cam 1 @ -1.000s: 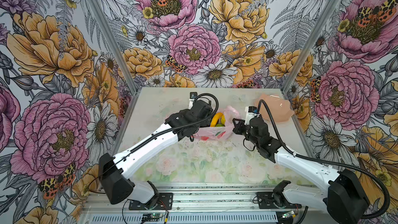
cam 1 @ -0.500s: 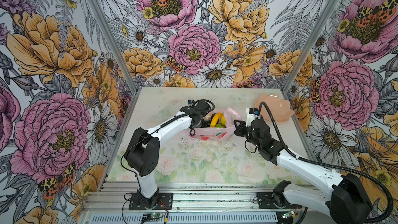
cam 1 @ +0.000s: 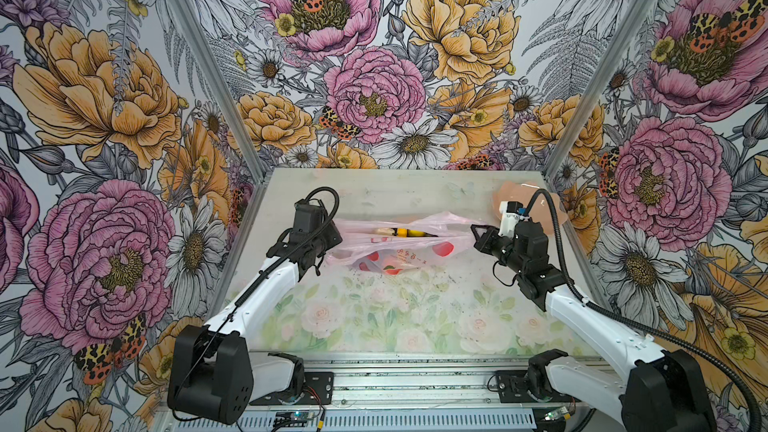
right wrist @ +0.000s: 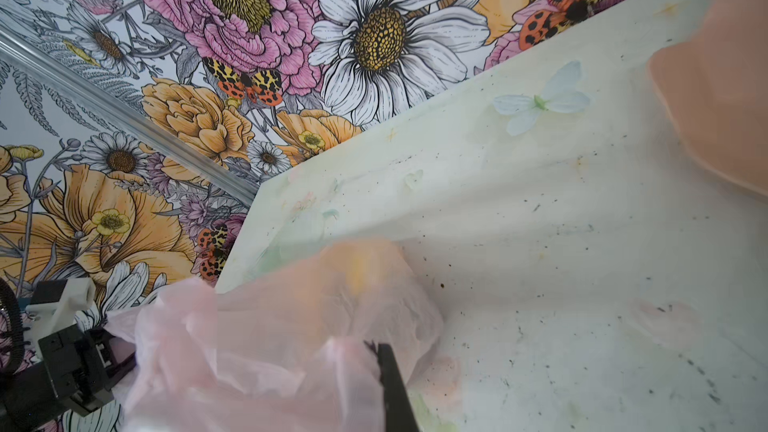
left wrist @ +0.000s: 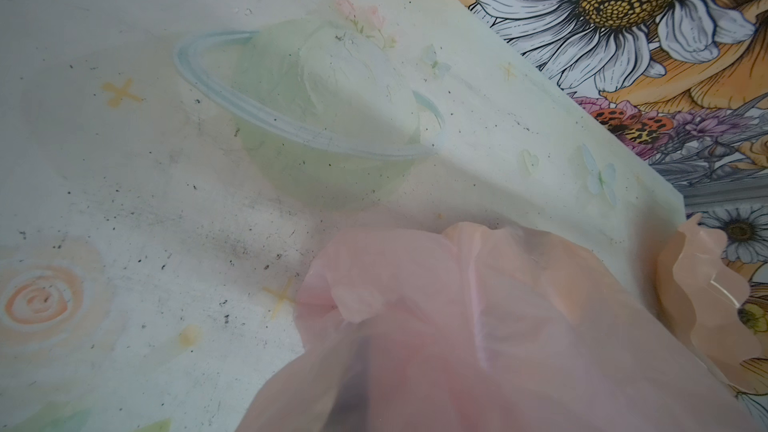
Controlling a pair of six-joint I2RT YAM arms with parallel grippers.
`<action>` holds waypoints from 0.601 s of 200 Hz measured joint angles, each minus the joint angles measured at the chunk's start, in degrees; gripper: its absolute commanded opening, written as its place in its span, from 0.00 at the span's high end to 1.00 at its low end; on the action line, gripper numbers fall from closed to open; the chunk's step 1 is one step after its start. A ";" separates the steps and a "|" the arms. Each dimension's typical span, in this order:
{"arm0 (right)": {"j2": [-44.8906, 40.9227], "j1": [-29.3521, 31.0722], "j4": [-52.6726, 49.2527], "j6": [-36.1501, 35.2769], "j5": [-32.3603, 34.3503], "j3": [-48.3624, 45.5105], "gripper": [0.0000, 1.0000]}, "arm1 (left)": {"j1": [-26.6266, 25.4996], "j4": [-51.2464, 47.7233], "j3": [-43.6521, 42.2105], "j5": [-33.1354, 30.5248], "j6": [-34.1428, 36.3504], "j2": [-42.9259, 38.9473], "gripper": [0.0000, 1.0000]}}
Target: Take the fake fruits out of the plastic bag
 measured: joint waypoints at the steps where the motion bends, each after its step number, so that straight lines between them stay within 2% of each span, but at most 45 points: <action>1: 0.09 0.07 0.00 0.00 0.02 -0.02 1.00 | 0.02 0.04 -0.13 0.20 0.00 0.00 1.00; 18: 1.84 1.46 -0.31 -0.07 0.31 -0.11 1.00 | -0.42 1.68 -0.46 2.23 -0.20 1.29 1.00; 26: 2.12 2.34 -0.92 -0.37 0.98 -0.09 0.86 | -1.03 2.38 -0.42 2.84 -0.17 2.19 1.00; 35: 2.12 3.82 -2.21 -1.20 1.97 0.20 0.64 | -1.97 2.60 -0.11 3.17 -0.13 3.23 1.00; 43: 2.12 5.66 -4.50 -2.60 3.19 1.27 0.51 | -2.80 2.60 0.24 3.19 0.04 4.00 1.00; 69: 0.74 10.99 -11.96 -8.41 8.90 6.69 0.24 | -5.60 1.88 2.93 2.84 1.22 6.29 1.00; 92: -3.63 14.16 -19.32 -13.00 15.82 10.51 0.16 | -6.71 1.49 4.76 1.92 1.84 6.60 1.00; 120: -8.41 17.29 -28.96 -18.73 25.81 15.45 0.18 | -6.71 0.66 4.92 0.28 2.16 6.60 1.00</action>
